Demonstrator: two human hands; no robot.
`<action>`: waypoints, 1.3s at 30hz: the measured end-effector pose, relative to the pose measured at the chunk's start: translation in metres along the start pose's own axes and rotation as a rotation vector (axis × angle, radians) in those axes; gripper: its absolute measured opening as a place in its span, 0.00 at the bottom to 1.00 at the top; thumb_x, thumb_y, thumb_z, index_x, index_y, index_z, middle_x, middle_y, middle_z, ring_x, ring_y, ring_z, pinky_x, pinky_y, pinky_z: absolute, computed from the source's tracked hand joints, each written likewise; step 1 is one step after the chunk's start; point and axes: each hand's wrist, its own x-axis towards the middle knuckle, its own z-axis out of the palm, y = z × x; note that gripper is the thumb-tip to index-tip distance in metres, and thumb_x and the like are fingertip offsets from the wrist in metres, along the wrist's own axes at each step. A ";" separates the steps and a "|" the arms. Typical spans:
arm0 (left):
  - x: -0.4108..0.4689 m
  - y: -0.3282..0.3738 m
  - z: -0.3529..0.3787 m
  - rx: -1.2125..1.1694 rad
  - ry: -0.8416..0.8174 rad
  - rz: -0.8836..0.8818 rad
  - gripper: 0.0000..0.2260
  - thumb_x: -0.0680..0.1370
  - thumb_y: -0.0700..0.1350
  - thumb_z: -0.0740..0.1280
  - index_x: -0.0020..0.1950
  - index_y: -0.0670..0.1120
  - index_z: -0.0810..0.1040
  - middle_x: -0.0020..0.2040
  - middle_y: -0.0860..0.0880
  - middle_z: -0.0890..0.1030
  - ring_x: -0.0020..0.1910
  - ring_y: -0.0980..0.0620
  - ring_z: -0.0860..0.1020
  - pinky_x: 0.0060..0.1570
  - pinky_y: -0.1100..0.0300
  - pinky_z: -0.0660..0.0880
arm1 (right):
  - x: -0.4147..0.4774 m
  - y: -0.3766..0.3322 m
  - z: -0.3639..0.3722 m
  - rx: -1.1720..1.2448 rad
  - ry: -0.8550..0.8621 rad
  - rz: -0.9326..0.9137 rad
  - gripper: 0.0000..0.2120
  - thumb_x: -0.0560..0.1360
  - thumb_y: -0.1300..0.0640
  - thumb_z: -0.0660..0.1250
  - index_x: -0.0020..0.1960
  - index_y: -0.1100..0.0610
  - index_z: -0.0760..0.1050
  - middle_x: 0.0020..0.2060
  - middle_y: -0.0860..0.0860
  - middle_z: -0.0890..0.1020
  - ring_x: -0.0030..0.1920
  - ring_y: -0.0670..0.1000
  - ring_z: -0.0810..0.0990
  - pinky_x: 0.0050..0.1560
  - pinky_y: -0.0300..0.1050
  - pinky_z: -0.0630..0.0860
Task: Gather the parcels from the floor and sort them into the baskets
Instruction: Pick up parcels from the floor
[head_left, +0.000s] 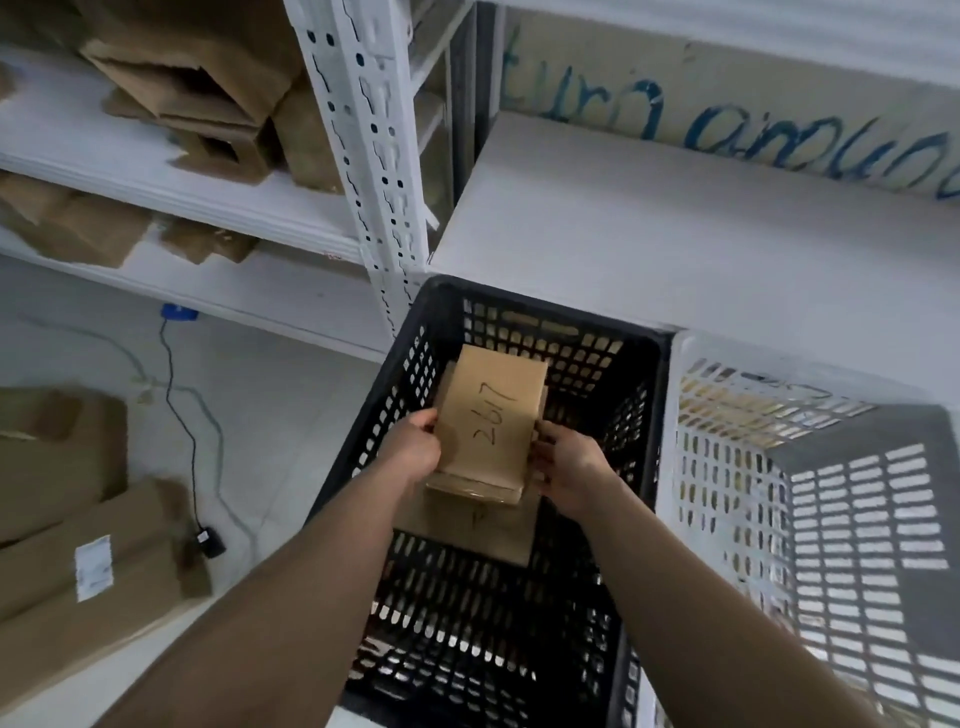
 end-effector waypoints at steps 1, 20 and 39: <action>0.007 0.000 -0.002 0.007 -0.012 0.001 0.26 0.79 0.32 0.56 0.75 0.51 0.66 0.70 0.47 0.72 0.61 0.48 0.76 0.54 0.59 0.77 | 0.007 0.000 0.004 0.019 0.010 0.002 0.14 0.83 0.58 0.56 0.54 0.64 0.78 0.36 0.54 0.79 0.27 0.49 0.76 0.19 0.35 0.69; 0.040 0.026 0.061 -0.082 -0.344 -0.057 0.27 0.77 0.37 0.67 0.75 0.50 0.66 0.70 0.47 0.72 0.63 0.45 0.75 0.64 0.49 0.74 | 0.052 0.007 -0.023 0.024 0.239 -0.062 0.20 0.78 0.55 0.55 0.69 0.46 0.69 0.58 0.51 0.79 0.57 0.57 0.78 0.62 0.53 0.75; 0.042 0.023 0.083 -0.035 -0.261 0.022 0.26 0.77 0.34 0.67 0.73 0.49 0.68 0.69 0.46 0.72 0.64 0.46 0.74 0.64 0.50 0.73 | 0.040 0.008 -0.033 -0.297 0.228 -0.107 0.22 0.82 0.61 0.54 0.76 0.57 0.60 0.70 0.57 0.70 0.68 0.59 0.71 0.68 0.53 0.69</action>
